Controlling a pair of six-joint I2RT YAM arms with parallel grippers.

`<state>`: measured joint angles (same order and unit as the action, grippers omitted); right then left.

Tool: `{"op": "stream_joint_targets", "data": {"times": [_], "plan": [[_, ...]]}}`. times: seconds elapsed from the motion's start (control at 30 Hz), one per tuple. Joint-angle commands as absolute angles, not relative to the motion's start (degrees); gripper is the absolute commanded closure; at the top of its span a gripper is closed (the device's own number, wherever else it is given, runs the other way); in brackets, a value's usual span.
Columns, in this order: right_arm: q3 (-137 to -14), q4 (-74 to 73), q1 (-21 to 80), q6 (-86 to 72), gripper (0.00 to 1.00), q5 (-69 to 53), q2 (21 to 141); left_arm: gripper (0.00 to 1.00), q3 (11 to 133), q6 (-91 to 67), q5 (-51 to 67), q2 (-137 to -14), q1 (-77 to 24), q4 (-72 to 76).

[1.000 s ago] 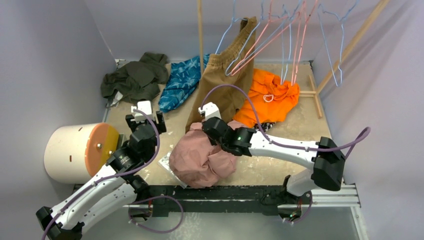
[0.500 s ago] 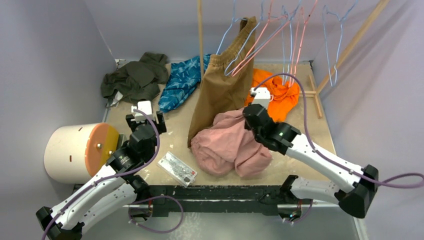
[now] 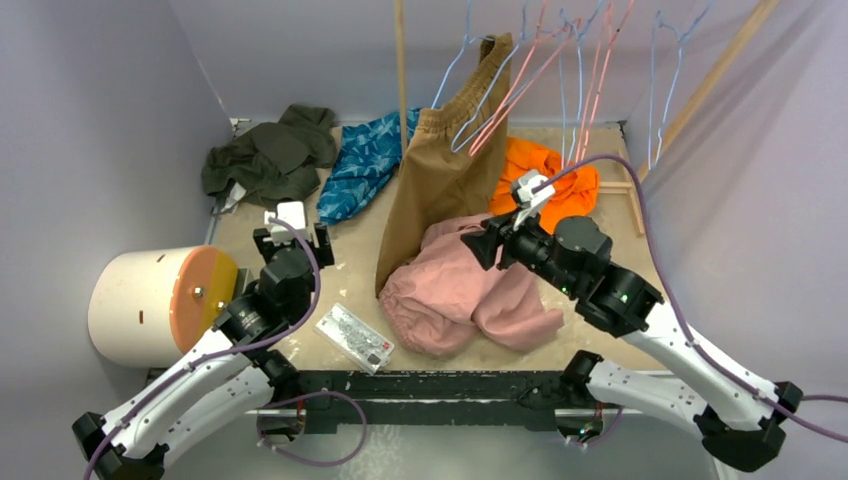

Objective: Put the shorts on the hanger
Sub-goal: Adjust the shorts at the center of the board.

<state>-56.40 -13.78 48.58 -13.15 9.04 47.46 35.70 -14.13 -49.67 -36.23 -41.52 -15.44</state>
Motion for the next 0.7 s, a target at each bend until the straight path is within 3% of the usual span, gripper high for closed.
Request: {"op": "stream_joint_targets", "data": {"times": [0.0, 0.27, 0.57, 0.67], "plan": [[-58.8, -10.5, 53.1, -10.1, 0.48, 1.3, 53.9, 0.30, 36.4, -14.6, -49.1, -37.3, -41.2, -14.2], [-63.7, -7.9, 76.3, -10.2, 0.48, 24.8, 73.5, 0.30, 36.8, -15.0, -51.0, -37.8, -41.1, -15.4], [-67.6, -13.9, 77.9, -11.6, 0.33, 35.9, 90.4, 0.30, 35.8, -13.2, -52.2, -36.9, -41.1, -13.0], [-66.6, -17.2, 77.9, -14.6, 0.33, 38.9, 92.4, 0.30, 35.9, -13.4, -51.9, -36.5, -41.1, -13.4]]}}
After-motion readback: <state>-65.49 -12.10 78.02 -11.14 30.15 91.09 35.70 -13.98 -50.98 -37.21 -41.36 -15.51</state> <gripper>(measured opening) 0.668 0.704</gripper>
